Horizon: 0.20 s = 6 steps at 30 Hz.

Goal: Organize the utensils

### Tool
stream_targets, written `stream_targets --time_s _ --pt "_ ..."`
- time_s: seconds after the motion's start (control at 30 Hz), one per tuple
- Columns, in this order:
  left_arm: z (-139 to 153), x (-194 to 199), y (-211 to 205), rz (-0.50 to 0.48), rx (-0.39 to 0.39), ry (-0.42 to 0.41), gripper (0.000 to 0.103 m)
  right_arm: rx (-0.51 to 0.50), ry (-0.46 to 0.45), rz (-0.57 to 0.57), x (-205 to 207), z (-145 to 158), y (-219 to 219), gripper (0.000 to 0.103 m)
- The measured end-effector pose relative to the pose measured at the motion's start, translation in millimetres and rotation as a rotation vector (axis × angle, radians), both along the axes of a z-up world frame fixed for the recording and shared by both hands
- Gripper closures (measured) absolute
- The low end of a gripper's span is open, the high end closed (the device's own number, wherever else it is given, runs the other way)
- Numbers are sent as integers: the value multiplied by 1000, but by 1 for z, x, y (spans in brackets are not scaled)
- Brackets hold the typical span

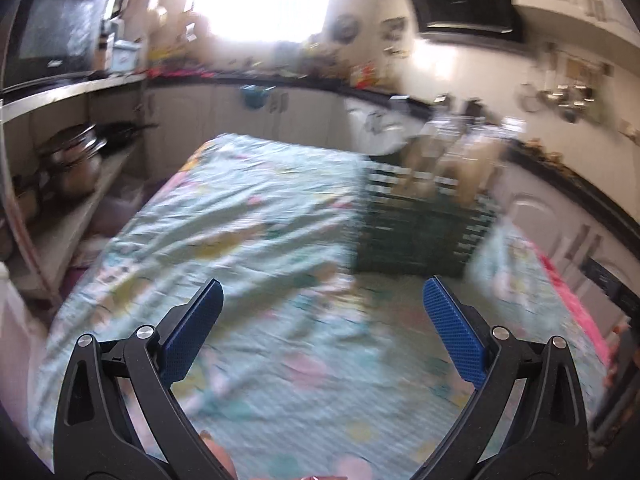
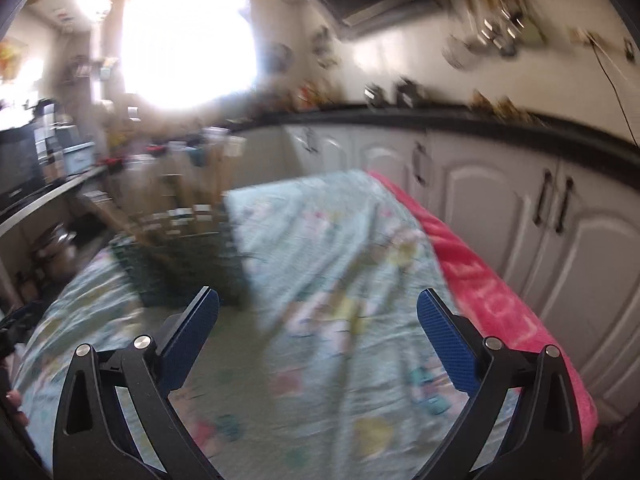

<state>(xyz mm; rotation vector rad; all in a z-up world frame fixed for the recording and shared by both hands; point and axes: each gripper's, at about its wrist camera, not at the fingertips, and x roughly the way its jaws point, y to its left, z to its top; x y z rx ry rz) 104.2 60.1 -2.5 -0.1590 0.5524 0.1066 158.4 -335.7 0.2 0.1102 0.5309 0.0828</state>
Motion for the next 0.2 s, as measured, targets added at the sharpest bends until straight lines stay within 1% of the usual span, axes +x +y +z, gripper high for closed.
stream_targets --time_s 0.03,0.07,0.13,0.2 --pt "-2 14 13 43 7 38 11 -21 46 -32 15 -5 -7 6" --pt "-4 24 22 62 9 66 11 -37 91 -48 29 -10 -13 6" --pt "-10 47 43 119 25 132 11 -52 190 -63 57 -24 -23 6" --pt "-19 72 62 153 36 174 11 -62 249 -75 76 -36 -29 6"
